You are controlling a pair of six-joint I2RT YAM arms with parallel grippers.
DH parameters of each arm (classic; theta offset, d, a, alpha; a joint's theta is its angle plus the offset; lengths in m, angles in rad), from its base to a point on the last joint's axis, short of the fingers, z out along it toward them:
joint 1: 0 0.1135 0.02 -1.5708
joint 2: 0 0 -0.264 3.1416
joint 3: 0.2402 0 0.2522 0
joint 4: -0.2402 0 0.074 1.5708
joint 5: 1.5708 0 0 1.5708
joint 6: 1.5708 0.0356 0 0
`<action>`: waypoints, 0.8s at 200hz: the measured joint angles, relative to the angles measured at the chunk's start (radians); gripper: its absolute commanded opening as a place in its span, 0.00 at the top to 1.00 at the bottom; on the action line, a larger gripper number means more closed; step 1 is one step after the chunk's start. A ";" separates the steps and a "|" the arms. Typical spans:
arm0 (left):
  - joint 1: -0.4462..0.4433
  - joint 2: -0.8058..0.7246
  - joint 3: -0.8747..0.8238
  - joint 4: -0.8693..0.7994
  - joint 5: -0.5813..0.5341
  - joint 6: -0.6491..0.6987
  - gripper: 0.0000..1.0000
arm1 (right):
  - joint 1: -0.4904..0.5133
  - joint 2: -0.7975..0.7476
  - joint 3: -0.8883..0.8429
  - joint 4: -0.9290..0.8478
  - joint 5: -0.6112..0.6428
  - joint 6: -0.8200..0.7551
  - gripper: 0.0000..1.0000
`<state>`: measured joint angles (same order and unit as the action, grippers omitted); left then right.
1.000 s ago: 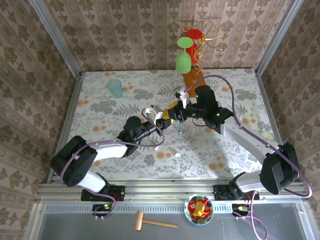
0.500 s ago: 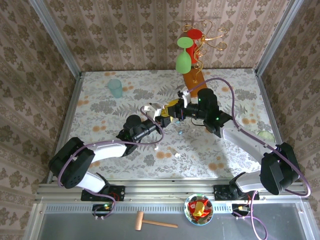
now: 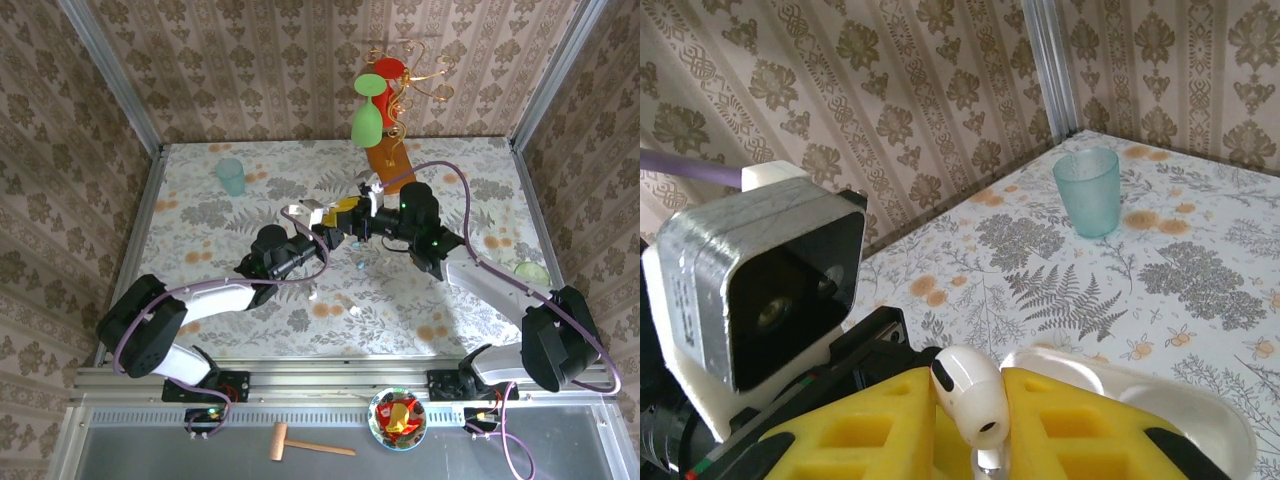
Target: Insert wireless bluetooth earbuds into charging case
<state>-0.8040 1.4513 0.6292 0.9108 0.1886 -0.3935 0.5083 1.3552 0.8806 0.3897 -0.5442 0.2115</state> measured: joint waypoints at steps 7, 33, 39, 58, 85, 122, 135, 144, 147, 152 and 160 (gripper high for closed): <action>0.000 -0.006 0.000 -0.007 -0.001 -0.007 1.00 | 0.000 -0.003 -0.003 0.002 0.003 -0.002 0.78; -0.002 -0.032 0.000 -0.035 -0.003 -0.022 1.00 | 0.000 -0.014 -0.008 0.008 0.013 -0.006 0.78; -0.002 -0.039 0.000 -0.047 -0.004 -0.024 1.00 | 0.000 -0.014 -0.008 0.010 0.013 -0.006 0.78; -0.002 -0.054 0.001 -0.069 -0.007 -0.032 1.00 | 0.001 -0.015 -0.011 0.018 0.013 -0.007 0.78; -0.003 -0.056 0.005 -0.079 -0.011 -0.037 1.00 | 0.000 -0.020 -0.017 0.022 0.021 -0.012 0.78; -0.008 -0.057 0.016 -0.089 -0.015 -0.042 1.00 | -0.007 -0.039 -0.026 0.019 0.036 -0.026 0.78; -0.008 -0.060 0.016 -0.090 -0.023 -0.043 1.00 | -0.014 -0.045 -0.032 0.015 0.037 -0.029 0.78; -0.008 -0.061 0.016 -0.092 -0.031 -0.045 1.00 | -0.018 -0.050 -0.037 0.012 0.039 -0.029 0.78; -0.008 -0.062 0.016 -0.092 -0.032 -0.045 1.00 | -0.020 -0.052 -0.039 0.011 0.039 -0.029 0.78; -0.008 -0.063 0.016 -0.093 -0.037 -0.048 1.00 | -0.021 -0.053 -0.041 0.010 0.039 -0.029 0.78; -0.008 -0.066 0.016 -0.096 -0.040 -0.048 1.00 | -0.022 -0.056 -0.043 0.006 0.039 -0.029 0.78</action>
<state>-0.8120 1.3857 0.6449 0.8150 0.1482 -0.4419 0.4866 1.2995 0.8379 0.3954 -0.5053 0.1825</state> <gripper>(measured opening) 0.169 0.223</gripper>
